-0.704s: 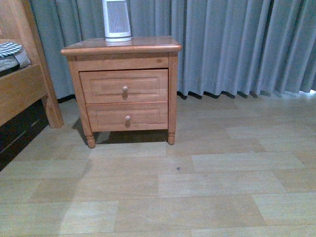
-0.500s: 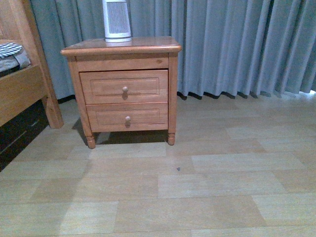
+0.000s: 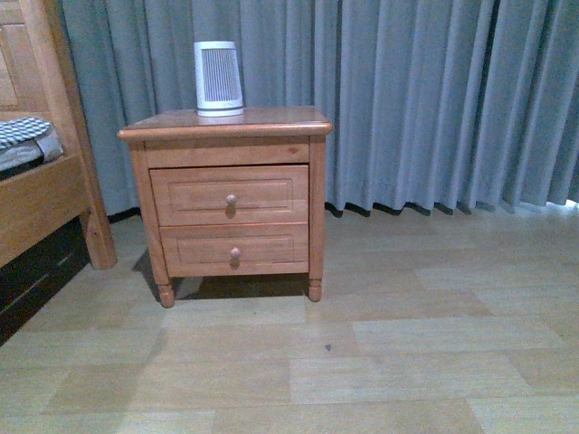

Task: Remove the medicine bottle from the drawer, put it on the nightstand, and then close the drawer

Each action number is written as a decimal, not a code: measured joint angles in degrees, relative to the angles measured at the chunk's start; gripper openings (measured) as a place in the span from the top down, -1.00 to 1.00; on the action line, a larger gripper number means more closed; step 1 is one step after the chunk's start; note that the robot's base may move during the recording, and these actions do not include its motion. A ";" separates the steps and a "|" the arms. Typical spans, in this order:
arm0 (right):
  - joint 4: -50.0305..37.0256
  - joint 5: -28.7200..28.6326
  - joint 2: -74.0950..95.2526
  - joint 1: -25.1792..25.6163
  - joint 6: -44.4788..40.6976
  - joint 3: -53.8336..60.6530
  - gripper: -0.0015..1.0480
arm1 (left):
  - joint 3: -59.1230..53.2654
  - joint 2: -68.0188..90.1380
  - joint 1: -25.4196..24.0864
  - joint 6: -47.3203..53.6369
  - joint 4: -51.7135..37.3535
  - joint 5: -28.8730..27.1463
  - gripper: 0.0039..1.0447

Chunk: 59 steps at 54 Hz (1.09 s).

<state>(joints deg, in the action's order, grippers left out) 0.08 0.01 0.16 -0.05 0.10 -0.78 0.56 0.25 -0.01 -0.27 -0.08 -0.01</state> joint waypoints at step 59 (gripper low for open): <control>0.00 -0.02 0.00 0.00 0.02 0.00 -0.87 | 0.00 0.00 0.00 0.00 0.00 -0.04 -0.88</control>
<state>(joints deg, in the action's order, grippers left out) 0.08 -0.01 0.16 -0.05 0.12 -0.78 0.56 0.25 -0.01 -0.27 -0.08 -0.05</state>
